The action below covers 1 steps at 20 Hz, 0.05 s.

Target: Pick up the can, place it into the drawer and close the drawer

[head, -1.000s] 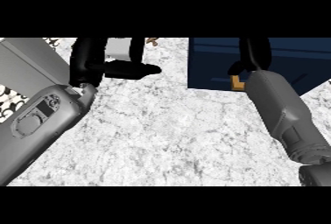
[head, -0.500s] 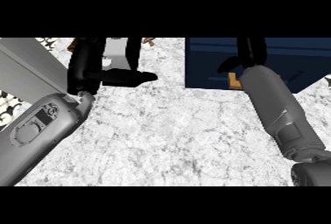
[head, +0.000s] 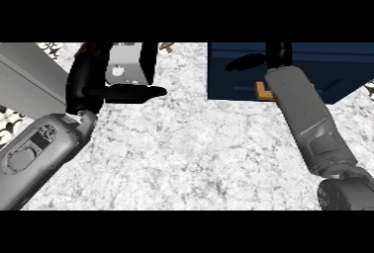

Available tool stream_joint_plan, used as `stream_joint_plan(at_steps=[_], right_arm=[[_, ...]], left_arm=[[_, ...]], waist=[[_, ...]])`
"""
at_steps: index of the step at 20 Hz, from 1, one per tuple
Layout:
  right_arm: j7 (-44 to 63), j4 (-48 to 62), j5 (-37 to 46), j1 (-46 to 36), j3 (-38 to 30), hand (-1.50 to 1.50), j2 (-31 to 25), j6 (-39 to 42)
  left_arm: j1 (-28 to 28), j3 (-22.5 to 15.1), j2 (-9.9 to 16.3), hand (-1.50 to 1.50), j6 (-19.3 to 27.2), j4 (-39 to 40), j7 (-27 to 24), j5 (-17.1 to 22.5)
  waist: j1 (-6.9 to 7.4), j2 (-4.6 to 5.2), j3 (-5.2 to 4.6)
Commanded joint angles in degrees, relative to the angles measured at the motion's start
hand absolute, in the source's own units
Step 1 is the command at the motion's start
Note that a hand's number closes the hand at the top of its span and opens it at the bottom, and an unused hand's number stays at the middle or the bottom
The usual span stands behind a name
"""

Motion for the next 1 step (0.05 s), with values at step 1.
stream_joint_plan(at_steps=[1], right_arm=[[-0.01,-0.55,-4.84,-2.49,-3.39,-1.5,1.66,0.28]], left_arm=[[4.46,1.45,0.83,-1.5,-0.65,-2.05,-1.54,-0.27]], waist=[[0.19,-0.64,-0.3]])
